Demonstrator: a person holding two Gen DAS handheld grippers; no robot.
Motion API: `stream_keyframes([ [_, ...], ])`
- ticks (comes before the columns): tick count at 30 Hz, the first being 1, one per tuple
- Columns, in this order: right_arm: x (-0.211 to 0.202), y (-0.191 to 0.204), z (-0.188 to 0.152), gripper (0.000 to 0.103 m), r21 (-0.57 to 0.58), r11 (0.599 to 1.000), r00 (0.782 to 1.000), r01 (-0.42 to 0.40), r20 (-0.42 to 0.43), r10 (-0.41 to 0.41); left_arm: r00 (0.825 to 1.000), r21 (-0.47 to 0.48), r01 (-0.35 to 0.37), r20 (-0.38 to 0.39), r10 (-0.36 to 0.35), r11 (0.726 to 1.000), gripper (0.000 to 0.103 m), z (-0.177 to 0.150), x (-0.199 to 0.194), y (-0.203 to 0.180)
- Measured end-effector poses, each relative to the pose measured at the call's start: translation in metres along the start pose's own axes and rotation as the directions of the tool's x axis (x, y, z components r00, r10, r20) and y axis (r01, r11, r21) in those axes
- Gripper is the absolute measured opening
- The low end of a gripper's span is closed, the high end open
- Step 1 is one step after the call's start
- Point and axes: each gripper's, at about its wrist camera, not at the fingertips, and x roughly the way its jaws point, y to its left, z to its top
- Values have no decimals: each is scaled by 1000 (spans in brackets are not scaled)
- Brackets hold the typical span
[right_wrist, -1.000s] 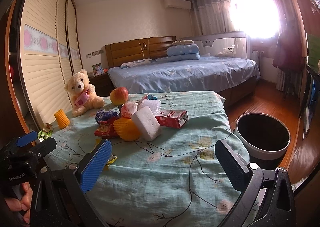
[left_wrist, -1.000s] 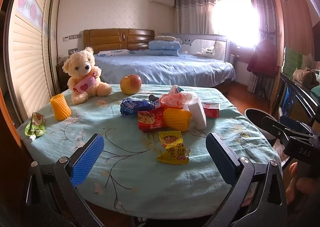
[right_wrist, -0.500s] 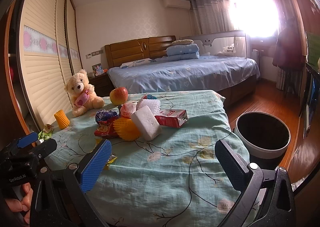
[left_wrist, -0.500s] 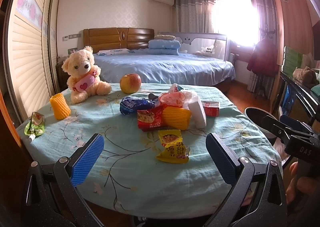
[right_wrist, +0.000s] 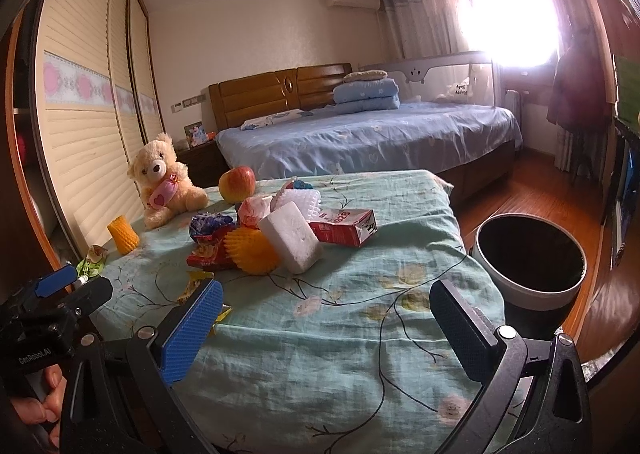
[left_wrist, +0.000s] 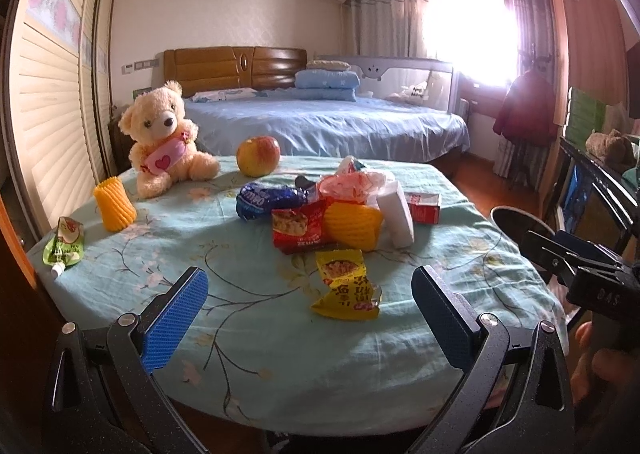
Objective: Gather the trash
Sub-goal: 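Grasp the yellow snack wrapper with the left tool while the right tool grasps the white foam block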
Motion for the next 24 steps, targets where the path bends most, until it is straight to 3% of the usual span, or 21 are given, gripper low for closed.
stream_keyframes([
  [15,57,-14,8,103,36,994,985,-99,-137,103,987,-43,37,-152,-43,998,103,-9,49,7],
  [20,87,-16,9,103,40,989,967,-141,-207,146,979,-57,65,-192,-75,996,103,-12,64,5],
  [24,114,-16,8,102,52,980,940,-194,-277,201,971,-57,69,-225,-80,996,103,-12,78,3],
])
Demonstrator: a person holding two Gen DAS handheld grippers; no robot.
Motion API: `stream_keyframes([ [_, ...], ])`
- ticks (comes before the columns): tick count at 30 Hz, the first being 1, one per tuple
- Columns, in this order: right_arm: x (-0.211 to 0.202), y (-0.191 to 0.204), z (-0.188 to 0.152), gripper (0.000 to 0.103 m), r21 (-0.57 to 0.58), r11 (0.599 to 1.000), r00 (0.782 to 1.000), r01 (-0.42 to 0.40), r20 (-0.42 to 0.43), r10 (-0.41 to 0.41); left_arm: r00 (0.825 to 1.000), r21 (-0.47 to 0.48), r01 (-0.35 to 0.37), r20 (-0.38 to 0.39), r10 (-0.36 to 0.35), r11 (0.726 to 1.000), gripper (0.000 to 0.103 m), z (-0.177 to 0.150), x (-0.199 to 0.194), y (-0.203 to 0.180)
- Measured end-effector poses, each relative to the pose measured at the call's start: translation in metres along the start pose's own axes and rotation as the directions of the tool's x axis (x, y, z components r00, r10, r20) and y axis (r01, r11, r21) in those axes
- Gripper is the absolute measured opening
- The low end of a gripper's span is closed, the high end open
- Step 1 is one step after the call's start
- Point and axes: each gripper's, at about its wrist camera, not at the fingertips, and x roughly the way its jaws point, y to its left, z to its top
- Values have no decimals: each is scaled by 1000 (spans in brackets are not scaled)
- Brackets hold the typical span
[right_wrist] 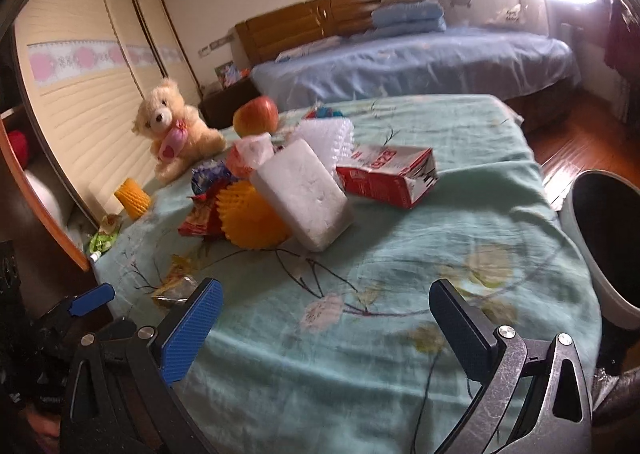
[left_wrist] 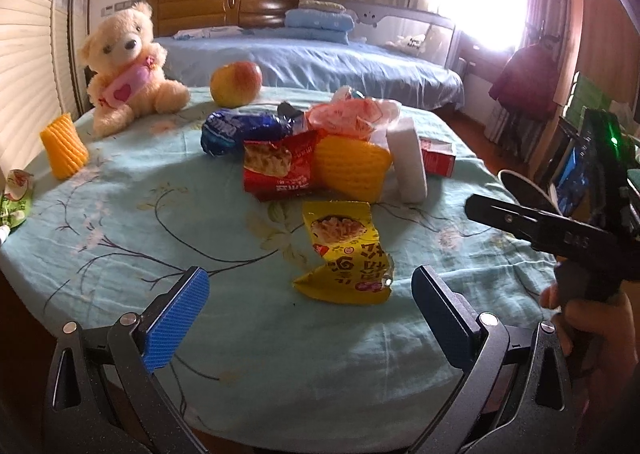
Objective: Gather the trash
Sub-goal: 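Grasp the yellow snack wrapper with the left tool while the right tool grasps the white foam block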
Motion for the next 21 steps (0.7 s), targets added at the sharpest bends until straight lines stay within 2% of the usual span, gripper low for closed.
stream_keyframes([
  [5,21,-7,11,101,-8,1000,999,-21,-50,20,1000,-3,6,-20,-6,1000,97,5,14,2],
  [11,43,-6,29,88,-41,998,995,-40,-89,36,998,-6,33,-60,-34,999,83,8,30,3],
  [15,62,-2,39,78,-64,996,991,-60,-119,52,994,-8,66,-83,-66,998,64,10,39,3],
  [17,71,-1,43,76,-71,995,990,-66,-133,56,991,-15,92,-95,-93,996,54,10,43,3],
  [18,74,-1,44,75,-71,995,989,-69,-136,59,989,-18,106,-101,-107,994,46,11,44,2],
  [20,80,1,46,69,-77,994,987,-76,-146,64,987,-16,122,-105,-123,992,39,11,47,1],
  [21,82,2,46,59,-82,994,986,-77,-151,64,986,-10,126,-106,-126,992,31,11,48,0],
])
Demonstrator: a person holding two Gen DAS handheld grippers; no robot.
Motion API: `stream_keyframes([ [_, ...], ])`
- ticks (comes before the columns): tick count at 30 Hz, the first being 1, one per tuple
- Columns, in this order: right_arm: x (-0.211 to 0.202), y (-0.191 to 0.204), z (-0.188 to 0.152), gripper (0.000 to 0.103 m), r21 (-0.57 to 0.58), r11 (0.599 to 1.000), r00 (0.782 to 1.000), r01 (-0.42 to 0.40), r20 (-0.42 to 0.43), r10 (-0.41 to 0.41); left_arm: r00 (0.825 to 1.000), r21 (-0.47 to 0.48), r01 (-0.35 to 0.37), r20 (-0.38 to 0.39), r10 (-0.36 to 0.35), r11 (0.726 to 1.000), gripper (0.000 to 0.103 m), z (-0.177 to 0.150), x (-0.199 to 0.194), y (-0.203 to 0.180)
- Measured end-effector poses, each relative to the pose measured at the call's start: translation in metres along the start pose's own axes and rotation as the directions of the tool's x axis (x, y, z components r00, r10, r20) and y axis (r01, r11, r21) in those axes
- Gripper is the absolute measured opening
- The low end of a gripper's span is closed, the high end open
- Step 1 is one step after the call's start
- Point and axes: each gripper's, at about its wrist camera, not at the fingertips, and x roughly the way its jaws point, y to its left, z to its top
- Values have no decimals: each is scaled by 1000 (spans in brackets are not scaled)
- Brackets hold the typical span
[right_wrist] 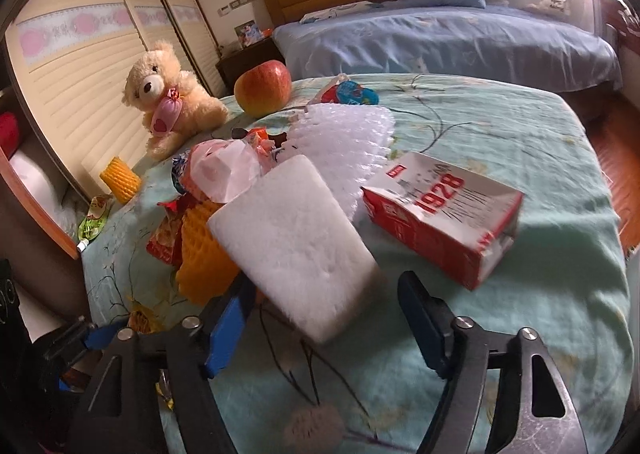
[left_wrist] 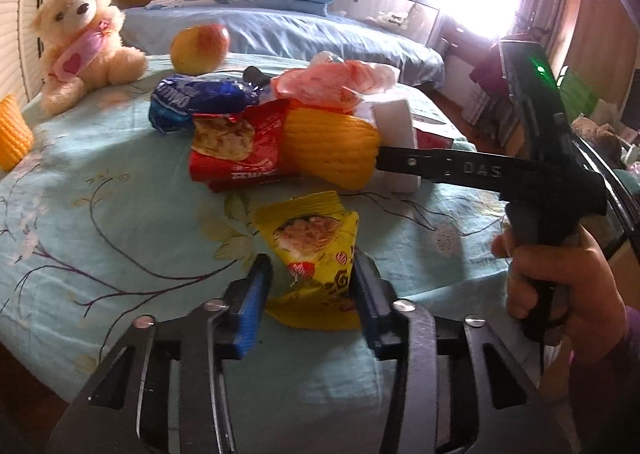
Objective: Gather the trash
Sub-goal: 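Grasp the yellow snack wrapper with the left tool while the right tool grasps the white foam block, then carry both items over the trash bin and open both tools to drop them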
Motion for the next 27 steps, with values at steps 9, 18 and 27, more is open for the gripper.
stream_keyframes([
  [9,-23,-6,-14,55,49,998,999,-33,39,31,999,60,32,15,-33,998,24,8,1,-20],
  [18,-76,-42,-40,55,170,985,993,40,104,-59,993,137,116,19,-120,984,24,23,7,-63],
  [27,-120,-94,-68,55,299,944,972,143,136,-191,985,224,166,8,-172,960,24,31,23,-117],
])
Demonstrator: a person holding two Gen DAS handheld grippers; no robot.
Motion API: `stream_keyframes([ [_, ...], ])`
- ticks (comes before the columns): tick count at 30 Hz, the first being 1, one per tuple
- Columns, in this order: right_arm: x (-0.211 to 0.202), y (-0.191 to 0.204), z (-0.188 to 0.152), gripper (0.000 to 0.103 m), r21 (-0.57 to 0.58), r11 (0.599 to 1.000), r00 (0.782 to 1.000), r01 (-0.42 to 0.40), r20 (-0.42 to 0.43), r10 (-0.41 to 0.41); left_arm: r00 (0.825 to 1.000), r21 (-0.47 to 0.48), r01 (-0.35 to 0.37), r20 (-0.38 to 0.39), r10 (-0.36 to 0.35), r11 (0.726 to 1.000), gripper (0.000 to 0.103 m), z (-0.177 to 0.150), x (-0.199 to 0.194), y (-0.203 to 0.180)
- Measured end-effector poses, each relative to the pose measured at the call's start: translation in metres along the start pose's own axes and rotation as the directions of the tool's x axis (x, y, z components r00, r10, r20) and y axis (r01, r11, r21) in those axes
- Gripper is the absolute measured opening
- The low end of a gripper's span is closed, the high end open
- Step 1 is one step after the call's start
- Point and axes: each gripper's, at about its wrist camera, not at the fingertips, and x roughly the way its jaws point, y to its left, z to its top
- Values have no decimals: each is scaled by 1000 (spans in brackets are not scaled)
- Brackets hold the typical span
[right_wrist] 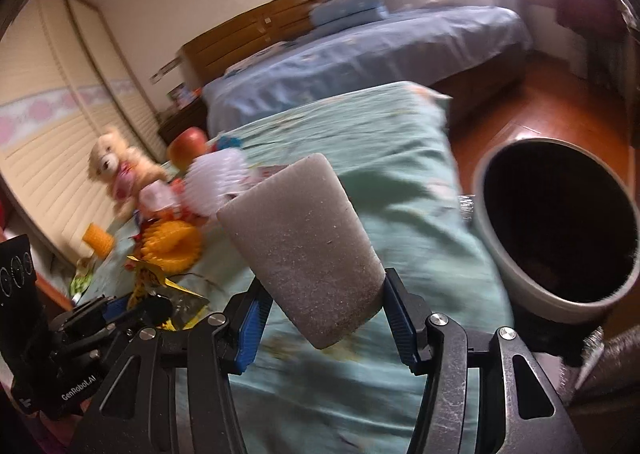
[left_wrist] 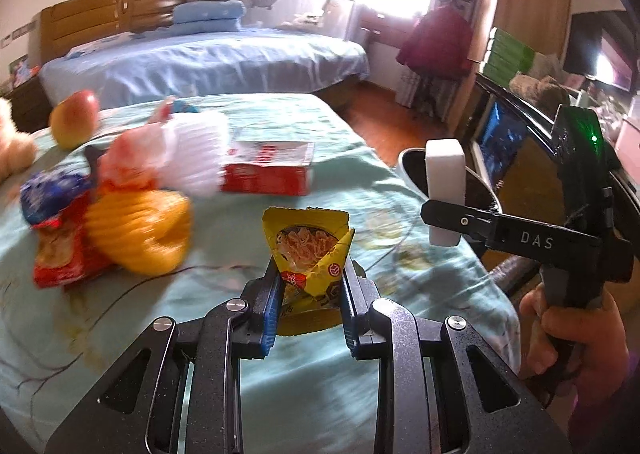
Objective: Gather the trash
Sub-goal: 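Carry both items over the trash bin and open both tools to drop them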
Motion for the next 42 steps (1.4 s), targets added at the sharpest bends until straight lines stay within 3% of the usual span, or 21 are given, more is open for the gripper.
stream_keyframes([
  [18,-28,-97,14,55,142,972,980,189,32,-195,995,90,99,-37,-96,991,24,50,58,-69],
  [32,-20,-150,32,56,197,947,967,253,-7,-256,983,107,161,-105,-150,981,24,76,112,-117],
  [42,-13,-171,41,59,222,938,964,265,-37,-264,976,109,182,-141,-166,977,24,84,137,-130],
])
